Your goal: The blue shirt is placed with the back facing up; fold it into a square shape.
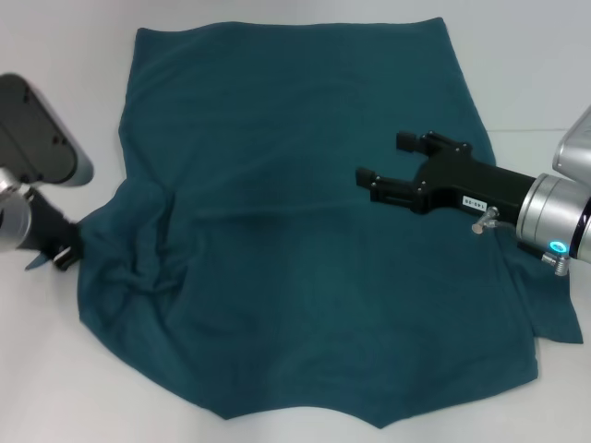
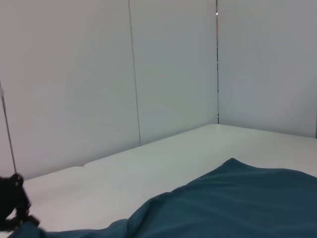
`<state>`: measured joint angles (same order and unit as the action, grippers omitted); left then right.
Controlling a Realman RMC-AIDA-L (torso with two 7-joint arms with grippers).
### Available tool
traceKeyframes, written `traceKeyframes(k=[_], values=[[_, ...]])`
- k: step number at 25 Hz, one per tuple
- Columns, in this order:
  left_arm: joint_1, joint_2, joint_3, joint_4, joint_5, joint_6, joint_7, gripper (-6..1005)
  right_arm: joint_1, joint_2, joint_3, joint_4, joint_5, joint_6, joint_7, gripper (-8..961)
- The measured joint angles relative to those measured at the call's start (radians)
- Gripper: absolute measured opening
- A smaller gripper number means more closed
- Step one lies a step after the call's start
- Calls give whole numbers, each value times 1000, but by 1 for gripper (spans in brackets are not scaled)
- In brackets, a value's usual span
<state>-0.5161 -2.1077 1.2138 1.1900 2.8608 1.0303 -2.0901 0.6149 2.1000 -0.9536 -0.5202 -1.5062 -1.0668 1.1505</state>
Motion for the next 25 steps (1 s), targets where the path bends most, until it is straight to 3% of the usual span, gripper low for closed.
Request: traceKeyframes(k=[12, 25], values=[[-5, -51, 93, 97, 0, -30, 11, 39, -40, -2, 0, -8, 34, -29, 0, 947], [-8, -60, 269, 130, 0, -42, -21, 40, -50, -3, 0, -6, 34, -30, -1, 947]])
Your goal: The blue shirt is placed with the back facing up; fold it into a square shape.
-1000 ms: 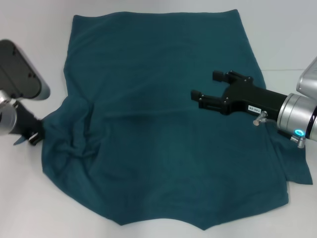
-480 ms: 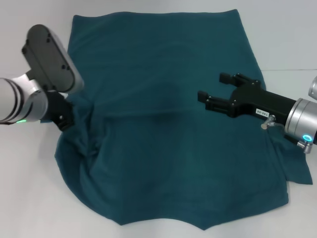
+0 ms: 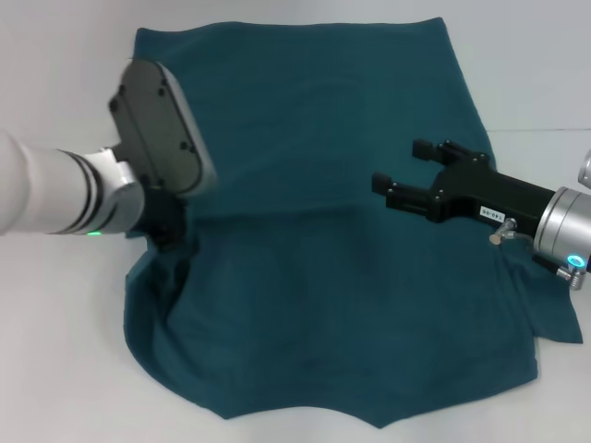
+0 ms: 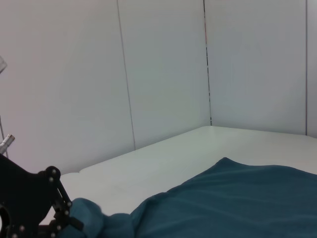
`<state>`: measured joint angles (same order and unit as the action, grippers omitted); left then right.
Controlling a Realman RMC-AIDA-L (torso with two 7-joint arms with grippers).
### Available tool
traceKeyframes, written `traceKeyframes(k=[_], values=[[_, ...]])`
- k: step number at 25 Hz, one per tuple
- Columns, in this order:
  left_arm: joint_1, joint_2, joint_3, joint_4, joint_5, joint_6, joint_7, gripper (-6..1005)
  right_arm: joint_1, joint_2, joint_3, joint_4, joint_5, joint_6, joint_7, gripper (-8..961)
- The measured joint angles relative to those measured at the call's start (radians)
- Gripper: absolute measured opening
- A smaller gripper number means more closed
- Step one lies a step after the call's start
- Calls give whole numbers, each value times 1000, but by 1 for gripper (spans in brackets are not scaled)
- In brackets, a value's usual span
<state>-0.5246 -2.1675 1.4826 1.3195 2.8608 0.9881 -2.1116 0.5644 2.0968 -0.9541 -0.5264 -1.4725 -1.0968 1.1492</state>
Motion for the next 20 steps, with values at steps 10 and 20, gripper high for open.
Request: traceKeyframes(k=[10, 20], values=[[0, -4, 102, 20, -1, -30, -38, 43, -7, 0, 0, 6, -1, 3, -6, 947], [-7, -7, 195, -32, -2, -68, -81, 46, -31, 0, 1, 4, 1, -19, -8, 947]])
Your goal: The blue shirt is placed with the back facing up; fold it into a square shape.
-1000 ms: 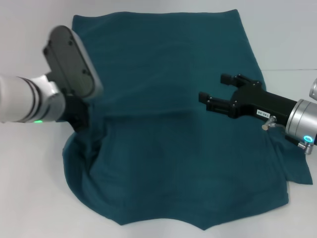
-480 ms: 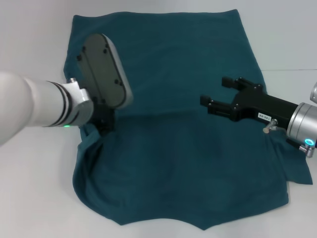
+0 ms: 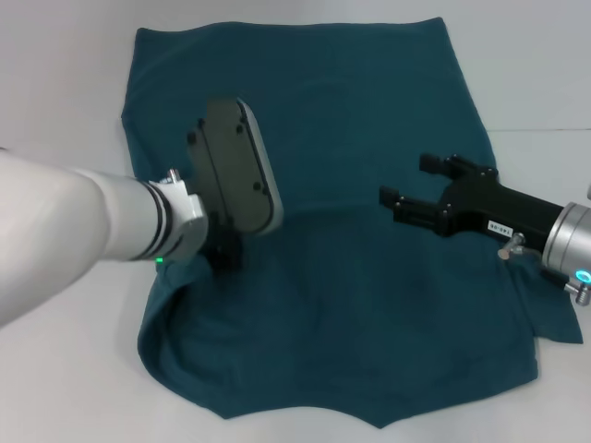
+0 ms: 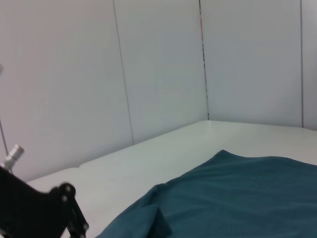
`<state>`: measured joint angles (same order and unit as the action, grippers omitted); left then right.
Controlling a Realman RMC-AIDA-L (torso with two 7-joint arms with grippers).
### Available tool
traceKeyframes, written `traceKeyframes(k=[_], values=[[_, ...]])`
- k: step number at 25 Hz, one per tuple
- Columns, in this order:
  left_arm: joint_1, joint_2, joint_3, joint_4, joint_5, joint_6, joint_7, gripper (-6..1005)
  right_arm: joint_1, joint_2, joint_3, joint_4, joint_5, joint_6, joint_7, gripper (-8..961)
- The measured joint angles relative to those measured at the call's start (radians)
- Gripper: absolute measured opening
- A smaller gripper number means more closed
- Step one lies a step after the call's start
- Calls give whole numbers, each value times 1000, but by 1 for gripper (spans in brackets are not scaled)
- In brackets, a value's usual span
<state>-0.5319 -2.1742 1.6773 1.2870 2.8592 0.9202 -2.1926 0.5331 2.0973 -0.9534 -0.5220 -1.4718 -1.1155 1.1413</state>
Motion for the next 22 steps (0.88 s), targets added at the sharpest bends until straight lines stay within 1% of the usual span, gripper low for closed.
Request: traceKeyframes(k=[6, 14, 17, 22], values=[[-7, 0, 36, -52, 0, -5, -2, 47, -16, 1, 6, -5, 2, -18, 8, 946], [22, -1, 45, -14, 0, 2, -27, 67, -19, 1, 3, -5, 2, -20, 9, 946], [43, -1, 55, 17, 1, 15, -28, 139, -21, 1, 5, -3, 3, -20, 9, 946], [82, -1, 109, 97, 2, 87, -25, 258, -35, 1, 7, -6, 2, -19, 9, 947]])
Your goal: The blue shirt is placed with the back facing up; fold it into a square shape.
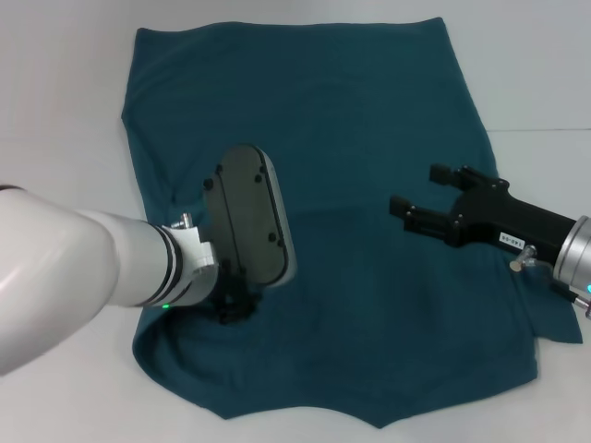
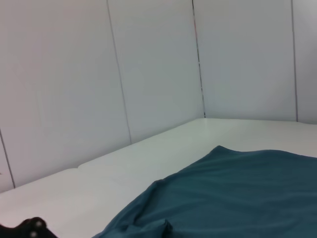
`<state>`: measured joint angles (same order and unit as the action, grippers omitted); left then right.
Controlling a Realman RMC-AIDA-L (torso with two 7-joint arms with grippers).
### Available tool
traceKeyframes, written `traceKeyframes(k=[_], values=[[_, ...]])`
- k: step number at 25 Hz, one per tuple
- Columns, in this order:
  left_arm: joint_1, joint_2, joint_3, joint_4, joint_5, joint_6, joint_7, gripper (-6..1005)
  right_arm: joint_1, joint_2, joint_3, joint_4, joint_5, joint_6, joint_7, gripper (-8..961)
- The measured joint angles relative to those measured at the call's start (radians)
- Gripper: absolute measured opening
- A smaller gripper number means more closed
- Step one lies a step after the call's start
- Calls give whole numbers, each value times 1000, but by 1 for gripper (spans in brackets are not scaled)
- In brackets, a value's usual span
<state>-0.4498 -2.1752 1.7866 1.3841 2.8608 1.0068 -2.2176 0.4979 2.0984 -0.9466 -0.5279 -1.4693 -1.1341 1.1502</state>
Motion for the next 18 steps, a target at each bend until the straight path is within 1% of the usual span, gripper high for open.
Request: traceKeyframes(k=[2, 3, 4, 6, 9, 11, 14, 15, 18], values=[[27, 0, 9, 47, 0, 12, 2, 328, -5, 0, 0, 0, 0, -2, 0, 947], [27, 0, 9, 47, 0, 12, 2, 363, -8, 0, 0, 0, 1, -4, 0, 947], [63, -1, 3, 101, 0, -5, 2, 399, -11, 0, 1, 0, 1, -7, 0, 947], [80, -1, -18, 126, 0, -34, 3, 469, -16, 0, 1, -2, 3, -11, 0, 947], [81, 0, -94, 110, 0, -112, 2, 593, -23, 0, 1, -4, 13, -24, 0, 946], [56, 3, -159, 58, 0, -163, -12, 676, -28, 0, 1, -4, 16, -33, 0, 946], [-9, 4, -234, -30, -2, -188, -73, 693, -32, 0, 1, -4, 19, -31, 1, 946], [-40, 5, -259, -66, -2, -186, -105, 698, -33, 0, 1, -4, 21, -30, 1, 946], [-104, 6, -304, -158, -2, -182, -166, 702, -35, 0, 1, -3, 25, -19, 2, 946]])
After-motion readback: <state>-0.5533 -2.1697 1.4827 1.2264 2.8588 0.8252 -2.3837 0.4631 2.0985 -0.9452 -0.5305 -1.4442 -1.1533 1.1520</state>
